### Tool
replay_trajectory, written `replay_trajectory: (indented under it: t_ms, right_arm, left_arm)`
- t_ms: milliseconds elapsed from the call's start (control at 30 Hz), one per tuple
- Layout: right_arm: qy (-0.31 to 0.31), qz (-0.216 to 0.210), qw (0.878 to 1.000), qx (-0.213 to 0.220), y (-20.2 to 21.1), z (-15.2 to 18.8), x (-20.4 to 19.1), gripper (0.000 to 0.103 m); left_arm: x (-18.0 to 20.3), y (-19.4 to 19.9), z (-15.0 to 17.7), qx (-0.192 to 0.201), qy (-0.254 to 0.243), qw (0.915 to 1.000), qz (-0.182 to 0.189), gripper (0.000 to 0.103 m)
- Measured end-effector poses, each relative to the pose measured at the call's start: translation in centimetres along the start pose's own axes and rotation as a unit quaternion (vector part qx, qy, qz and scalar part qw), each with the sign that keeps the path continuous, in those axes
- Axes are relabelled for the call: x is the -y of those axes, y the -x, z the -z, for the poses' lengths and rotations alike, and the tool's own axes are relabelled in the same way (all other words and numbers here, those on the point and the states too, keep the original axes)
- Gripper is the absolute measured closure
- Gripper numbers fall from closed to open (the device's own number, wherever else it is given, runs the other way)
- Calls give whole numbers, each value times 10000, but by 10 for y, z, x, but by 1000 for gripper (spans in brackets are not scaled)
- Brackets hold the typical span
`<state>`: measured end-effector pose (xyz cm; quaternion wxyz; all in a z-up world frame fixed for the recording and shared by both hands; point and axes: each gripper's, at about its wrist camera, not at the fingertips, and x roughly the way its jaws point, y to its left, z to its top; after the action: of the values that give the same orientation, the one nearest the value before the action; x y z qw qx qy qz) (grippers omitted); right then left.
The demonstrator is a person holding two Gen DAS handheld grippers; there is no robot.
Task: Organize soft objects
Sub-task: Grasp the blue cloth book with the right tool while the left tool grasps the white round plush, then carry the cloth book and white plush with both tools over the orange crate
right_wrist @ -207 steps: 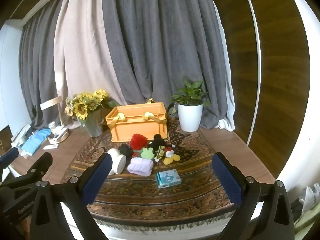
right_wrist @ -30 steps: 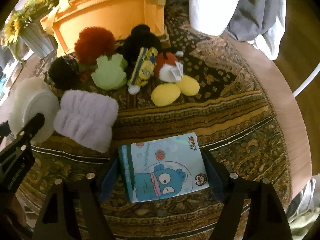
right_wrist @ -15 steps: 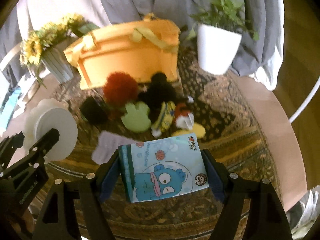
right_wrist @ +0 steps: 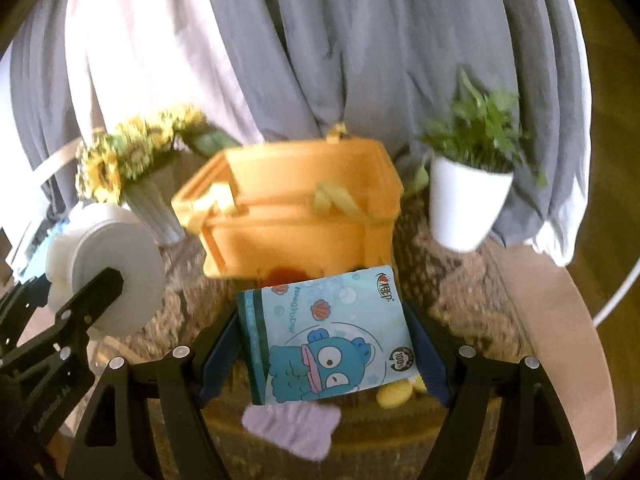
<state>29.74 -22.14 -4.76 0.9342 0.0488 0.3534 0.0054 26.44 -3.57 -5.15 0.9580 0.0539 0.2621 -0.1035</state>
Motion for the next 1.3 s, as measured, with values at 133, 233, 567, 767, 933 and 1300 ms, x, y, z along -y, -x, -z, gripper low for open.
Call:
replay_trajectory:
  t_ms: [133, 233, 567, 767, 933, 1300]
  right_arm:
    - [23, -66, 9996, 269, -2, -21, -2, 25]
    - [11, -121, 9991, 398, -5, -34, -1, 25]
    - [-16, -253, 9976, 645, -40, -86, 8, 25]
    - [-33, -189, 9976, 660, -67, -108, 22, 25]
    - [-47, -207, 9985, 512, -96, -128, 31, 25]
    - [-86, -325, 9983, -480, -179, -159, 38, 25]
  left_arm:
    - [-1, 0, -18, 242, 6, 9997, -36, 46]
    - [-3, -2, -31, 418, 19, 9991, -67, 46]
    - [-7, -29, -69, 717, 107, 9974, -30, 46]
    - [-12, -62, -92, 675, 151, 9976, -7, 46]
    - [-16, -91, -108, 604, 119, 9981, 52, 46]
    - [-17, -161, -137, 74, -49, 9998, 192, 46]
